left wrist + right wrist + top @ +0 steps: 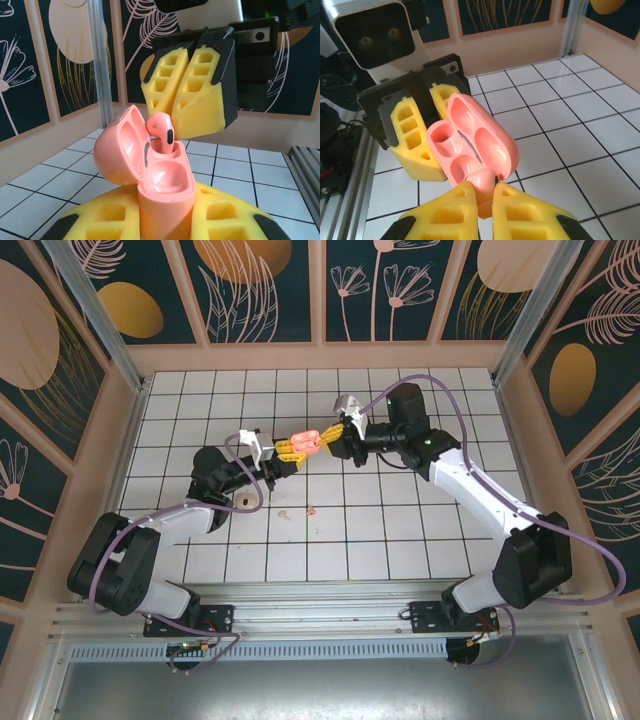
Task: Insert the wireless bluetooth earbuds into the charging case
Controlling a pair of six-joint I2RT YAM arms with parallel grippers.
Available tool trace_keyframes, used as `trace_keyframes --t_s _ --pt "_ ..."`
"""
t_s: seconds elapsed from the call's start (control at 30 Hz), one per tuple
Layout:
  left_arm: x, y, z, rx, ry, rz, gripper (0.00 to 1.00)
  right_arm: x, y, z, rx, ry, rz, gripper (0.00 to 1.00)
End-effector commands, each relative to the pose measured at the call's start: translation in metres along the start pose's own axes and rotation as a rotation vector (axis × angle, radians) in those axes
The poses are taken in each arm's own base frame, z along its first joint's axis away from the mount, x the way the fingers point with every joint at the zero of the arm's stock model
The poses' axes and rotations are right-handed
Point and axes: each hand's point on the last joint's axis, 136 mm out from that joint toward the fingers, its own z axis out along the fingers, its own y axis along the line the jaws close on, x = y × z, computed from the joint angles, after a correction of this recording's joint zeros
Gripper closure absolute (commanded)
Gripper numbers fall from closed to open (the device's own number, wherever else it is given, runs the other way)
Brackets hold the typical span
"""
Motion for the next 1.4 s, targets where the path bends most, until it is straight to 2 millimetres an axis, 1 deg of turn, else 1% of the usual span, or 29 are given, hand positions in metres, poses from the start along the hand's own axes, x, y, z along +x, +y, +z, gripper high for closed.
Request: trace_keyframes --t_s 0.0,0.1,0.23,0.37,0.5,0.83,1.0,1.2,1.37 --pt "-0.020 -0.004 0.001 0.005 -0.041 0.080 0.98 -0.003 0.005 0.005 0.059 -0.011 0.036 0.90" --pt "-0.021 -0.003 0.000 -0.005 -0.041 0.091 0.98 -0.002 0.008 0.009 0.085 0.004 0.055 0.89" --pt "-0.023 -0.001 -0.001 -0.030 -0.046 0.100 0.98 0.005 0.009 0.017 0.137 0.046 0.098 0.88" --pt "-0.024 0.002 -0.003 -0.062 -0.049 0.115 0.98 0.010 0.003 0.020 0.229 0.060 0.158 0.88" --pt "-0.025 0.004 -0.004 -0.078 -0.051 0.126 0.98 0.009 0.000 0.022 0.295 0.029 0.223 0.88" --pt "-0.027 0.006 -0.007 -0.108 -0.055 0.143 0.98 0.007 0.010 0.035 0.352 0.024 0.283 0.87" --pt "-0.026 0.009 -0.008 -0.125 -0.052 0.145 0.99 0.005 0.010 0.037 0.401 0.021 0.337 0.87" --pt "-0.024 0.010 -0.008 -0.136 -0.046 0.152 0.99 0.002 0.019 0.046 0.400 0.022 0.354 0.86" --pt "-0.023 0.011 -0.009 -0.137 -0.043 0.151 0.99 -0.003 0.019 0.045 0.401 0.011 0.356 0.84"
